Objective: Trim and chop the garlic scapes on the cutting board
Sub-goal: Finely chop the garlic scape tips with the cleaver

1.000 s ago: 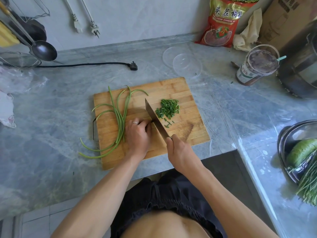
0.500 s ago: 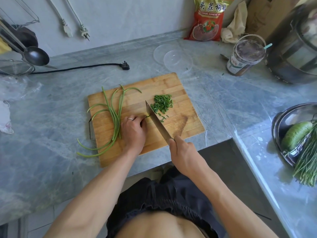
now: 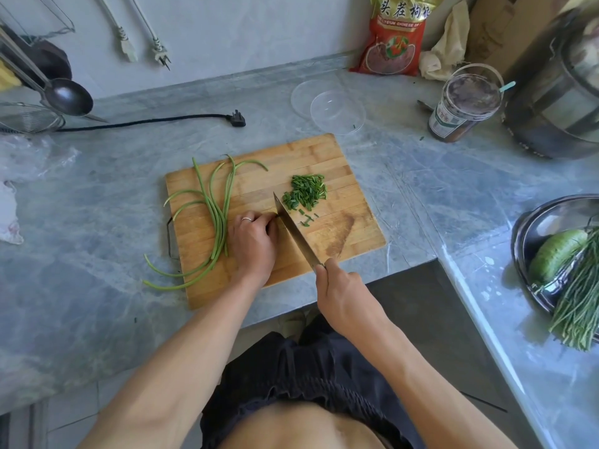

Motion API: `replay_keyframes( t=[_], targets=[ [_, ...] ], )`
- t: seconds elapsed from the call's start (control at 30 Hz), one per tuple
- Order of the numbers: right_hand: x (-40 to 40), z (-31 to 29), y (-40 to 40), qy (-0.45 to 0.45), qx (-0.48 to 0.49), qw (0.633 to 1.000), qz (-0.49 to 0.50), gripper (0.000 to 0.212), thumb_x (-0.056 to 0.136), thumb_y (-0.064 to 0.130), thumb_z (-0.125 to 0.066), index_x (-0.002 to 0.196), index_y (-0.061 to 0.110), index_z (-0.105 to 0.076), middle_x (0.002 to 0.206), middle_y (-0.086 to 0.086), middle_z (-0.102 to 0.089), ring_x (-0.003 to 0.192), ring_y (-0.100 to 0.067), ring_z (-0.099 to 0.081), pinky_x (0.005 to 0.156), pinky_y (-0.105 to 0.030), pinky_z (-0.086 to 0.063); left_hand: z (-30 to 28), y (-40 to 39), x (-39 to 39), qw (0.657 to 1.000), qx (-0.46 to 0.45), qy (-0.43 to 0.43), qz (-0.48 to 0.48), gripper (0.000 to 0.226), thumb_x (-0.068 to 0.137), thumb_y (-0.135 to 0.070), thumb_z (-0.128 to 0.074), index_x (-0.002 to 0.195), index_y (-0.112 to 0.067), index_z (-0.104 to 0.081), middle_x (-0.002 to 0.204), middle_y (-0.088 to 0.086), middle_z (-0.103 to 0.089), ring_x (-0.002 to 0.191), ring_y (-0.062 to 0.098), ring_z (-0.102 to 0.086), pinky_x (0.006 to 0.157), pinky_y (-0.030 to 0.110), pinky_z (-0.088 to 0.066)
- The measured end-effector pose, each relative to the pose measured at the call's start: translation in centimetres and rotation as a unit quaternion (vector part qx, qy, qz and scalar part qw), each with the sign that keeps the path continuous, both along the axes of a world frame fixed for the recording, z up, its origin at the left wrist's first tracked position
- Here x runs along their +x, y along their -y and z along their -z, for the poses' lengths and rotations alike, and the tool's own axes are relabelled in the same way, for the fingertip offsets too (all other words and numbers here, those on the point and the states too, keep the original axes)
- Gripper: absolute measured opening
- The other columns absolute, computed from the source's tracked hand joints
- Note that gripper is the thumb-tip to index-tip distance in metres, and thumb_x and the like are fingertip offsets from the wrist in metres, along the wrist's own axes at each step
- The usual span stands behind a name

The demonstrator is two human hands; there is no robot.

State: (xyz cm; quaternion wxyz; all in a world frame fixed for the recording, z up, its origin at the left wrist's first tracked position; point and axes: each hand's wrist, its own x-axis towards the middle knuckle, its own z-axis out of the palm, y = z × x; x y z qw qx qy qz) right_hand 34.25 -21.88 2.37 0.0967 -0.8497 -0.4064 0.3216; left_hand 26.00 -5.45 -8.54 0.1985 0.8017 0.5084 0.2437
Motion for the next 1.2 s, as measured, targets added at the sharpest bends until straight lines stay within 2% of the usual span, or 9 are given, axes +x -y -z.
replay_keyframes(
  t=[0.2, 0.33, 0.43, 0.5, 0.63, 0.7, 0.93, 1.1, 1.2],
  targets=[
    [-0.4, 0.4, -1.7, -0.014, 0.015, 1.0, 0.01, 0.029, 0.104, 0.036, -0.021, 0.107, 0.015, -0.041, 0.071, 0.006, -0.039, 0.057, -0.005, -0.032, 0.068, -0.034, -0.038, -0.3, 0.2, 0.0, 1.0, 0.0, -0.015, -0.007, 0.028, 0.094, -0.021, -0.051, 0.107, -0.021, -0.076, 0.09, 0.008, -0.065, 0.087, 0.032, -0.053, 0.078, 0.043, -0.045],
    [-0.1, 0.8, -1.0, 0.007, 0.012, 1.0, -0.001, 0.025, 0.104, 0.036, -0.022, 0.102, 0.019, -0.039, 0.07, 0.006, -0.037, 0.055, -0.008, -0.031, 0.062, -0.032, -0.037, -0.2, 0.2, 0.1, 1.0, -0.001, -0.022, -0.005, 0.026, 0.092, -0.016, -0.056, 0.108, -0.023, -0.076, 0.091, 0.008, -0.066, 0.087, 0.032, -0.054, 0.077, 0.043, -0.046],
    [0.0, 0.7, -1.2, 0.014, 0.063, 0.998, -0.01, 0.024, 0.106, 0.028, -0.026, 0.089, 0.015, -0.036, 0.071, -0.006, -0.046, 0.05, -0.022, -0.041, 0.044, -0.036, -0.035, -0.3, 0.2, 0.1, 1.0, 0.005, -0.018, -0.009, 0.026, 0.092, -0.016, -0.056, 0.108, -0.023, -0.076, 0.091, 0.007, -0.066, 0.087, 0.031, -0.053, 0.076, 0.042, -0.046],
    [0.1, 0.5, -1.7, -0.006, 0.085, 0.996, -0.008, 0.022, 0.107, 0.019, -0.028, 0.087, 0.013, -0.036, 0.075, -0.011, -0.049, 0.056, -0.034, -0.049, 0.047, -0.044, -0.043, -0.3, 0.3, 0.1, 1.0, 0.005, -0.012, -0.007, 0.026, 0.093, -0.018, -0.055, 0.107, -0.022, -0.076, 0.091, 0.006, -0.066, 0.087, 0.031, -0.053, 0.076, 0.042, -0.045],
    [0.7, 0.7, -2.9, -0.022, 0.058, 0.998, 0.014, 0.025, 0.105, 0.032, -0.021, 0.097, 0.015, -0.038, 0.072, 0.002, -0.041, 0.06, -0.019, -0.043, 0.059, -0.032, -0.036, -0.4, 0.2, 0.2, 1.0, -0.003, -0.007, -0.009, 0.025, 0.093, -0.02, -0.054, 0.105, -0.019, -0.077, 0.093, 0.006, -0.067, 0.087, 0.031, -0.054, 0.076, 0.042, -0.046],
    [1.2, 0.8, -3.5, -0.025, 0.046, 0.999, 0.011, 0.029, 0.104, 0.035, -0.021, 0.1, 0.013, -0.041, 0.077, -0.002, -0.047, 0.068, -0.022, -0.047, 0.066, -0.035, -0.038, -0.6, 0.3, 0.2, 1.0, -0.005, -0.005, -0.007, 0.028, 0.093, -0.022, -0.052, 0.105, -0.019, -0.077, 0.093, 0.006, -0.068, 0.087, 0.03, -0.054, 0.076, 0.041, -0.046],
    [2.0, 0.7, -2.9, -0.073, 0.135, 0.988, 0.019, 0.036, 0.103, 0.034, -0.027, 0.07, 0.02, -0.032, 0.059, -0.001, -0.04, 0.048, -0.017, -0.031, 0.046, -0.028, -0.024, -0.6, -0.3, -0.7, 1.0, -0.004, -0.007, 0.024, 0.03, 0.085, -0.001, -0.06, 0.102, -0.017, -0.078, 0.092, 0.006, -0.07, 0.083, 0.03, -0.056, 0.074, 0.039, -0.047],
    [2.1, 1.3, -2.4, -0.035, 0.123, 0.991, -0.034, 0.034, 0.098, 0.038, -0.017, 0.074, 0.018, -0.03, 0.061, 0.004, -0.033, 0.047, -0.012, -0.021, 0.04, -0.022, -0.024, -1.0, -0.8, -0.7, 0.998, -0.03, 0.045, 0.017, 0.015, 0.085, -0.008, -0.067, 0.096, -0.012, -0.076, 0.084, 0.005, -0.074, 0.077, 0.027, -0.062, 0.07, 0.041, -0.052],
    [2.3, 0.9, -2.4, -0.058, 0.123, 0.991, -0.018, 0.032, 0.102, 0.035, -0.024, 0.078, 0.017, -0.037, 0.064, 0.001, -0.039, 0.052, -0.015, -0.031, 0.05, -0.02, -0.028, -0.8, -1.2, -0.9, 0.998, -0.032, 0.059, 0.021, 0.009, 0.084, -0.013, -0.069, 0.09, -0.013, -0.076, 0.083, 0.002, -0.072, 0.077, 0.024, -0.062, 0.068, 0.041, -0.052]
  ],
)
